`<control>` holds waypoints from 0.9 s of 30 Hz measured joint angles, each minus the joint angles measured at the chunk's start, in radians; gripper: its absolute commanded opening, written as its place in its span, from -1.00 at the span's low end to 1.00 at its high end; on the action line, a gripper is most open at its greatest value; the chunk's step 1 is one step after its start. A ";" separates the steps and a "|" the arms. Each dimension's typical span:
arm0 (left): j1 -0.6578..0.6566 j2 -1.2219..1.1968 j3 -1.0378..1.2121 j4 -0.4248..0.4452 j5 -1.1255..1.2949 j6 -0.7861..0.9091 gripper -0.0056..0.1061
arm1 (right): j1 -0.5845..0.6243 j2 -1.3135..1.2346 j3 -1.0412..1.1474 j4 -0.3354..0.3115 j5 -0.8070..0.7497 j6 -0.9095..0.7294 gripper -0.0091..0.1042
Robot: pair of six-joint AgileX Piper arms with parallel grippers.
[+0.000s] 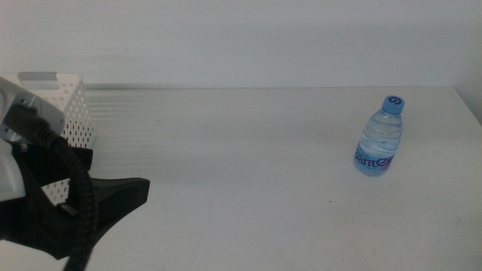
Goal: Use arms to grab the bottles and put them into the dustbin to the left of the table.
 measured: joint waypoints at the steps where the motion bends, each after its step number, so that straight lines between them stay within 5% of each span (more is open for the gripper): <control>1: 0.000 0.000 0.000 0.000 0.001 0.000 0.72 | 0.000 0.000 0.000 0.002 0.001 0.000 0.27; 6: 0.000 0.000 0.000 0.000 0.001 0.000 0.72 | 0.000 0.008 -0.025 0.053 0.022 0.000 0.27; 17: 0.000 0.000 0.000 0.000 0.001 0.000 0.72 | 0.000 0.304 -0.255 0.037 -0.007 -0.008 0.27; 27: 0.000 0.000 0.000 0.000 0.001 0.000 0.72 | 0.000 0.698 -0.294 -0.062 -0.525 0.028 0.27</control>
